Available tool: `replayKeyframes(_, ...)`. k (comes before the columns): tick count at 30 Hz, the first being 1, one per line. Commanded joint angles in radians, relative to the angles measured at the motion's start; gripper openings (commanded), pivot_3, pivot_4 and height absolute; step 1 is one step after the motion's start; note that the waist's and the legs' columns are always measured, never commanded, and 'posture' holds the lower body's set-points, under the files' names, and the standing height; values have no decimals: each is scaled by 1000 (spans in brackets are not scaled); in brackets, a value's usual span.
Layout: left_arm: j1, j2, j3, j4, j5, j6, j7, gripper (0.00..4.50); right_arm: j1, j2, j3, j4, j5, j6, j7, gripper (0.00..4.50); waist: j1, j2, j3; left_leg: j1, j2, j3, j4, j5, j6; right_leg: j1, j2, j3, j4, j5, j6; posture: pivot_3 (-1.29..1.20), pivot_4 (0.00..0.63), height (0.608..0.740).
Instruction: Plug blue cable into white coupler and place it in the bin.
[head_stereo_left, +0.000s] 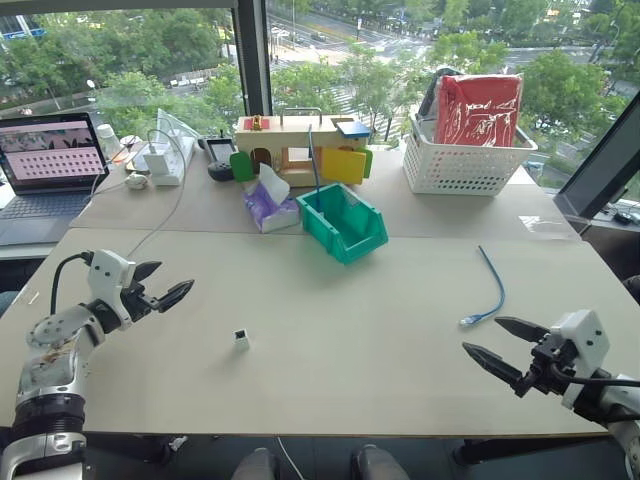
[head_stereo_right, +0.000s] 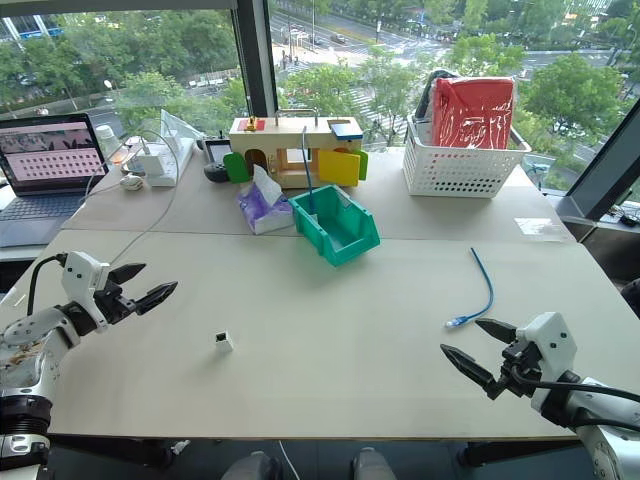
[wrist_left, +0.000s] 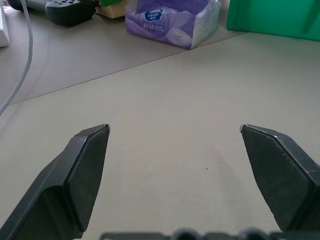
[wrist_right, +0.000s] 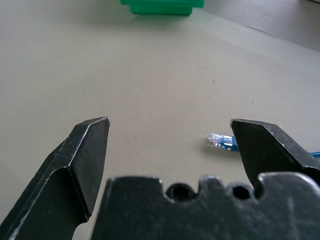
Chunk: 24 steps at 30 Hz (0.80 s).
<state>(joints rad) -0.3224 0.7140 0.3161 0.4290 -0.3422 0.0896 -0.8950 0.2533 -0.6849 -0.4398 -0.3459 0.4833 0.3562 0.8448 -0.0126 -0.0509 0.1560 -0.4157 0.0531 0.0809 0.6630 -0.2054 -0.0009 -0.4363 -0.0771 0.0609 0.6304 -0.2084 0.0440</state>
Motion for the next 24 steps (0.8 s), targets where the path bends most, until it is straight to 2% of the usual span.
replayKeyframes(1,-100,33,-19,-57,-56,65,-77,4500,-37,-38,-3,5,-23,-27,3,4475,0,0,0,0,0,0,0,0,0,0,0,0,0,0,0,0,150,715)
replayKeyframes(4,-271,78,-101,-187,-175,259,-265,4500,-163,-140,32,124,-76,-65,59,4475,6,-6,3,-3,-1,-1,2,2,1,-1,1,-1,1,0,1,0,150,715)
replayKeyframes(6,-315,104,-144,-223,-208,376,-323,4500,-225,-183,69,197,-104,-92,98,4475,5,-6,3,-9,-1,-2,6,4,1,-3,0,-1,-1,0,-1,0,150,715)
replayKeyframes(8,-347,131,-190,-268,-236,474,-372,4500,-288,-230,125,266,-138,-122,150,4475,-1,-1,-1,-6,-1,-2,7,3,3,1,0,0,-2,0,2,0,150,715)
replayKeyframes(12,-390,150,-259,-347,-222,523,-406,4500,-418,-283,242,397,-207,-172,232,4475,-13,3,-2,0,-2,-2,3,-1,4,4,1,2,-1,-2,3,0,150,715)
replayKeyframes(15,-397,157,-272,-394,-236,559,-413,4500,-470,-310,311,504,-267,-243,292,4475,-13,3,-2,-4,-2,-4,3,-1,4,-1,2,1,1,-3,1,0,150,715)
replayKeyframes(24,-329,197,-246,-524,-265,626,-403,4500,-760,-274,471,955,-398,-455,421,4475,-19,4,-2,-6,-3,-5,5,-1,4,-1,1,1,1,-2,2,0,150,715)
